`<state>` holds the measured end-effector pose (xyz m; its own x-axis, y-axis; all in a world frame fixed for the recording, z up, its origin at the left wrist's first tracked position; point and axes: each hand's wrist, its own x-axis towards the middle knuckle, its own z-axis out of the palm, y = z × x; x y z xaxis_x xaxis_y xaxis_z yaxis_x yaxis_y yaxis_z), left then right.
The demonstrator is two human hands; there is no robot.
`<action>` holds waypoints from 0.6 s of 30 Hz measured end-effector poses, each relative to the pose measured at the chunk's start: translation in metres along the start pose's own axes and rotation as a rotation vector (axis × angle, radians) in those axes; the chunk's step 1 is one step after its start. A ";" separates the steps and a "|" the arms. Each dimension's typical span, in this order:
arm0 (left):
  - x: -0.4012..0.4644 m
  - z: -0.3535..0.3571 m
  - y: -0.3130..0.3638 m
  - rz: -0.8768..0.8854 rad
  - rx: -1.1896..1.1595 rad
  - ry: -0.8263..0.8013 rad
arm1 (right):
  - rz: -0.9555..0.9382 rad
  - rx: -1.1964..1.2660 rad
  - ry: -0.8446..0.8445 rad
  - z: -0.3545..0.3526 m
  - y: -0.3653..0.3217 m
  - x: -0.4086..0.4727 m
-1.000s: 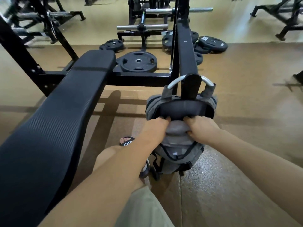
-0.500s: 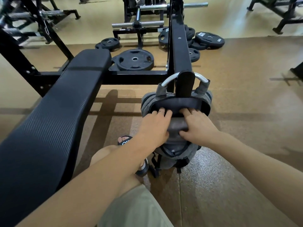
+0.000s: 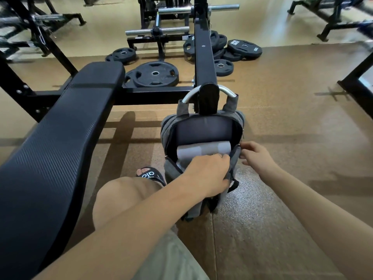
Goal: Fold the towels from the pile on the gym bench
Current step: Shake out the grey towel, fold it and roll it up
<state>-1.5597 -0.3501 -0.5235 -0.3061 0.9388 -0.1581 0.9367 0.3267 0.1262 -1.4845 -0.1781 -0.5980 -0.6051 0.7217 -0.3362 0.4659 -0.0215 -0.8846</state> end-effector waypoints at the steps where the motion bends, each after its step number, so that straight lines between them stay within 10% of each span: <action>1: 0.000 -0.001 0.003 -0.001 -0.010 0.001 | 0.014 -0.009 0.024 0.001 0.002 0.002; 18: 0.013 -0.013 -0.012 -0.042 -0.144 0.097 | 0.093 0.057 -0.105 -0.013 -0.025 0.017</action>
<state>-1.5770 -0.3405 -0.5139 -0.3663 0.9277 -0.0719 0.8908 0.3719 0.2611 -1.4977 -0.1564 -0.5776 -0.6265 0.6386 -0.4469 0.4872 -0.1266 -0.8641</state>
